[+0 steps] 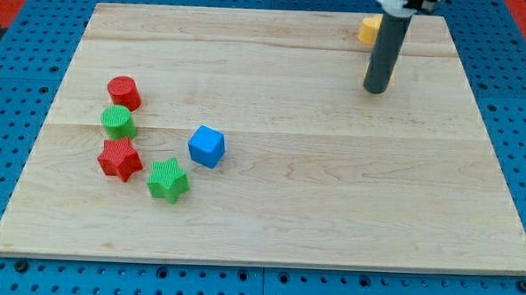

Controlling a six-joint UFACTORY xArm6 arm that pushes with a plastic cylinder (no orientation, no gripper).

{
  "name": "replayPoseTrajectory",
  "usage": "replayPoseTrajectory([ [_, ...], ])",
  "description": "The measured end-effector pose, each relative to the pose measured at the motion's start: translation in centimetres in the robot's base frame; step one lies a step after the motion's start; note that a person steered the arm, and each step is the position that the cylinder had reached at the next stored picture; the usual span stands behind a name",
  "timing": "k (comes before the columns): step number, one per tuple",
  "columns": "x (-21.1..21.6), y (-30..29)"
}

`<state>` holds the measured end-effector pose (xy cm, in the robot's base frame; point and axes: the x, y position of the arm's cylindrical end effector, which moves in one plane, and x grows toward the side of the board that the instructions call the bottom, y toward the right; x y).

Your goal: Move the red circle towards top center of the board

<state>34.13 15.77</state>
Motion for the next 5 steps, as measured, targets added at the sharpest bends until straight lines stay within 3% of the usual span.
replayPoseTrajectory([
  [1, -1.8, 1.7],
  [2, 2.4, -2.6],
  [3, 2.6, -11.5],
  [5, 4.0, -22.1],
])
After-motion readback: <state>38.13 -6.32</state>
